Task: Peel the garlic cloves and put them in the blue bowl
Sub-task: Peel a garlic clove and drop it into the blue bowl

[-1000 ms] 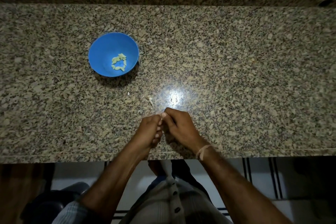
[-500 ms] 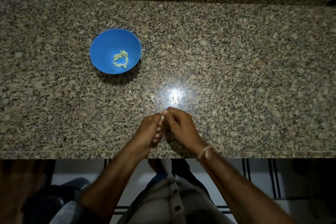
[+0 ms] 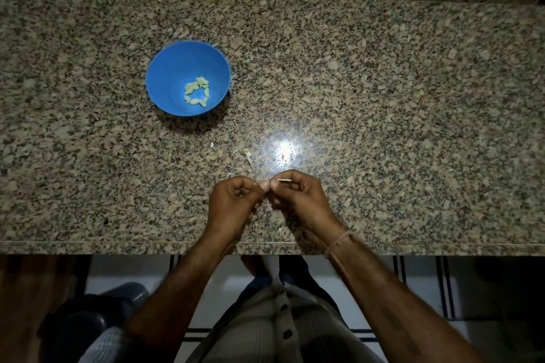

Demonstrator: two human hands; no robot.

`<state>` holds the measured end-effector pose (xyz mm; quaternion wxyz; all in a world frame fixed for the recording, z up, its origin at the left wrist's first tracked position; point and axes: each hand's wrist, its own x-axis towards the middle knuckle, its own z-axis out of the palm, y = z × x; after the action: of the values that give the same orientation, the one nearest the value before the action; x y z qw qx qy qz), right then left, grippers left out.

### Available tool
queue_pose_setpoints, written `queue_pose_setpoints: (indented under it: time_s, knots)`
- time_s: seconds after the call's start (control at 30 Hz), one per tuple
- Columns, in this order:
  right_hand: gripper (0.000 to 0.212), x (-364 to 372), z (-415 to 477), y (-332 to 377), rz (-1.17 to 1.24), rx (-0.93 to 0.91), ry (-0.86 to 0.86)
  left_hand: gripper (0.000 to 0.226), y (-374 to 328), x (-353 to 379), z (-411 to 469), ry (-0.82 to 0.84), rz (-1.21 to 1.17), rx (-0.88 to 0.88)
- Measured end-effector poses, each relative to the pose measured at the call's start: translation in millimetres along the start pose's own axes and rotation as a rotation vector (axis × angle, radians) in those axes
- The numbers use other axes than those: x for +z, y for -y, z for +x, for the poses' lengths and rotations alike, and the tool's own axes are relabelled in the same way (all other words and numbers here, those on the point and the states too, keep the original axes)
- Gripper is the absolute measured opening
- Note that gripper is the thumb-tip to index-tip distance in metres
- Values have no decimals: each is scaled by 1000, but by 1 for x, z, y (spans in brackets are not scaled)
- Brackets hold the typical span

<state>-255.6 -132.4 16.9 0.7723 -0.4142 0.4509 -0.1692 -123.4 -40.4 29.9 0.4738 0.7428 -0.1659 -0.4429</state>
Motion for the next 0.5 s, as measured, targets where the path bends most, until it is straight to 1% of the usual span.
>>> queue_pose_setpoints:
  time_s: [0.1,0.13,0.2,0.3,0.43,0.5]
  knots:
    - [17,3,-2,-1,51,23,-11,19,-2,2,-2,-43,94,86]
    - [16,4,-2,-2,58,26,-19,18,-4,2,-3,-46,135,110]
    - [11,6,-1,-2,68,30,-44,18,-4,3,-4,-18,140,114]
    - [5,6,1,-1,75,39,-76,22,-1,3,-3,4,97,78]
    - [3,7,3,-3,85,61,-60,27,3,5,-2,13,-18,-41]
    - [5,5,4,-3,84,55,-47,29,2,7,-2,17,-78,-89]
